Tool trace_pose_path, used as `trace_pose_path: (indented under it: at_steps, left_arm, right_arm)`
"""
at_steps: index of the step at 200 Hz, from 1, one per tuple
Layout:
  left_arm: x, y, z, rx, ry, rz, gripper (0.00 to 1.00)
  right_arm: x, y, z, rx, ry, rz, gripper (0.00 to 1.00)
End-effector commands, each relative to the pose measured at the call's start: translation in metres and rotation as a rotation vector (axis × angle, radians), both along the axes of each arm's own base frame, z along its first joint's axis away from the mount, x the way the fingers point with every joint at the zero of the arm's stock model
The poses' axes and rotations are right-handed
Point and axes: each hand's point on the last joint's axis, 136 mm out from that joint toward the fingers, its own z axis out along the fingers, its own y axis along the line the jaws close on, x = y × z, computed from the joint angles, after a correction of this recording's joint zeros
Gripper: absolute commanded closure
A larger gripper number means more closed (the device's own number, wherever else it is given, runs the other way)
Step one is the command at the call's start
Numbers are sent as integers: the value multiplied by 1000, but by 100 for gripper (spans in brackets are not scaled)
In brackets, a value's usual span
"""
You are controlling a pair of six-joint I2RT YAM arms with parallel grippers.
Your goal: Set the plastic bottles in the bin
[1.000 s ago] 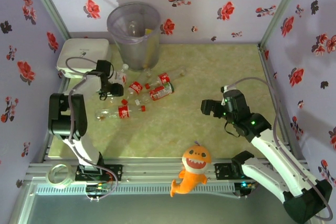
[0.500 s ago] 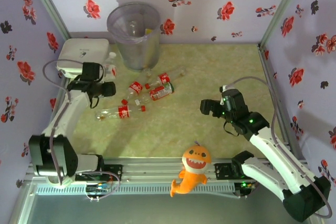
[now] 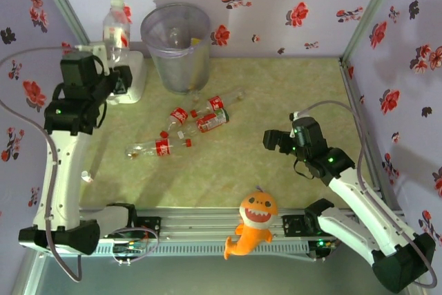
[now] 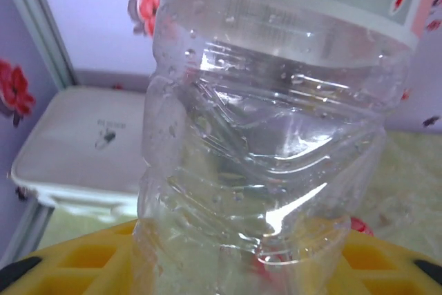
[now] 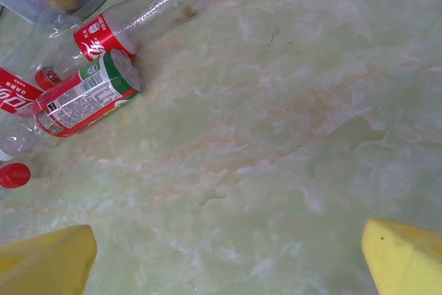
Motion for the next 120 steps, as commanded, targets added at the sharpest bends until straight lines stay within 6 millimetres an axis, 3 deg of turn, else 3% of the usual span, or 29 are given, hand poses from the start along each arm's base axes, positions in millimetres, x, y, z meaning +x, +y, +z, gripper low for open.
trace_pose_path:
  at_steps: [1, 13, 53, 99, 120]
  left_arm:
    - [17, -8, 1, 40, 21, -46, 93]
    - [30, -11, 10, 34, -1, -57, 100]
    - [76, -33, 30, 0, -37, -146, 100]
    - [131, -49, 38, -7, -120, -199, 100]
    - [153, -52, 33, 2, -126, -204, 100]
  right_arm:
    - [1, -4, 12, 12, -24, -22, 1]
    - [-1, -5, 12, 11, -24, -24, 1]
    - [-8, -9, 13, 8, -18, -23, 1]
    - [-19, -14, 15, 24, -23, -31, 1]
    - [-24, -20, 16, 18, -28, -42, 1]
